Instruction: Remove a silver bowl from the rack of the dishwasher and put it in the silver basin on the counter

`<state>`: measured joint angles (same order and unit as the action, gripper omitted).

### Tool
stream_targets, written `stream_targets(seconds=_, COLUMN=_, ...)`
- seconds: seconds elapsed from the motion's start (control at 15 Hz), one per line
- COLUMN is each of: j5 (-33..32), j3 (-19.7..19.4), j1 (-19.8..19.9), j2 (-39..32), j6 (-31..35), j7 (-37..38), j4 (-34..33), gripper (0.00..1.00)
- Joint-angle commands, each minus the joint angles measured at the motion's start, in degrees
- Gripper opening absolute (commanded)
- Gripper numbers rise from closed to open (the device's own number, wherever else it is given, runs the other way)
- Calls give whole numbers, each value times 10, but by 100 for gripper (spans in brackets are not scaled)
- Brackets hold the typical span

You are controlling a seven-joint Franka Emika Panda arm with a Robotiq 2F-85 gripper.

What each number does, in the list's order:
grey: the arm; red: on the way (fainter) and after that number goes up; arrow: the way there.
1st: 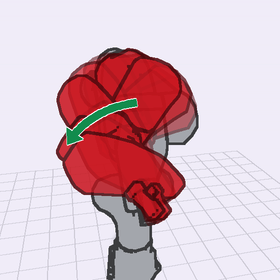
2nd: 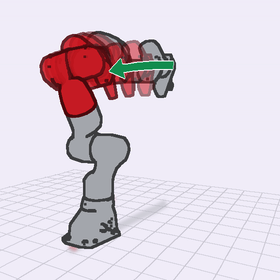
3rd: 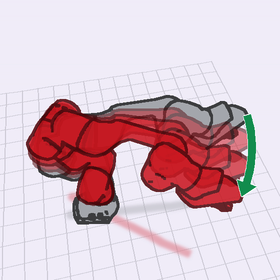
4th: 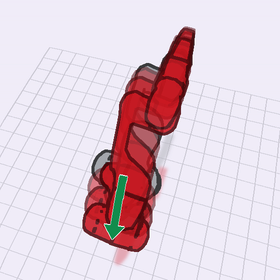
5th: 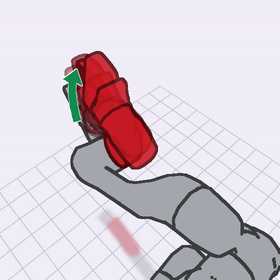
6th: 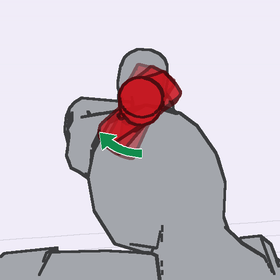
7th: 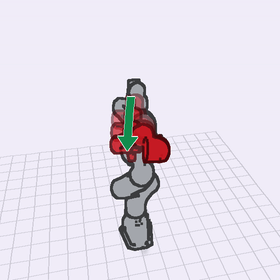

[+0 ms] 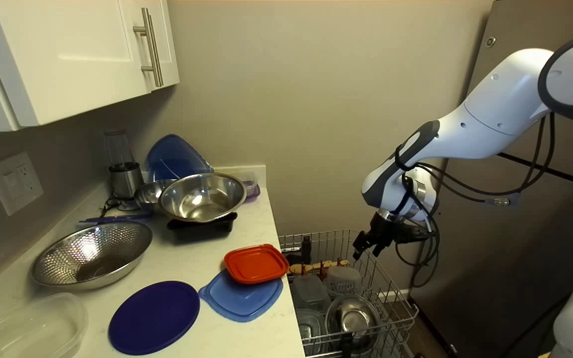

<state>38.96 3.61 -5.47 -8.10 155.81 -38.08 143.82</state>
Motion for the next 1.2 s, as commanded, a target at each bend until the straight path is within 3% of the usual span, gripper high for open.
stream_targets(seconds=0.0, j5=-2, j3=18, j1=46, j2=-12, j6=-57, j7=-72, j4=-34, gripper=100)
stream_targets(seconds=0.53, j5=-84, j3=4, j1=122, j2=-150, j6=-295, j7=-255, j4=-197, gripper=100)
stream_targets(seconds=1.13, j5=-138, j3=24, j1=157, j2=-308, j6=-437, j7=-351, j4=-366, gripper=100)
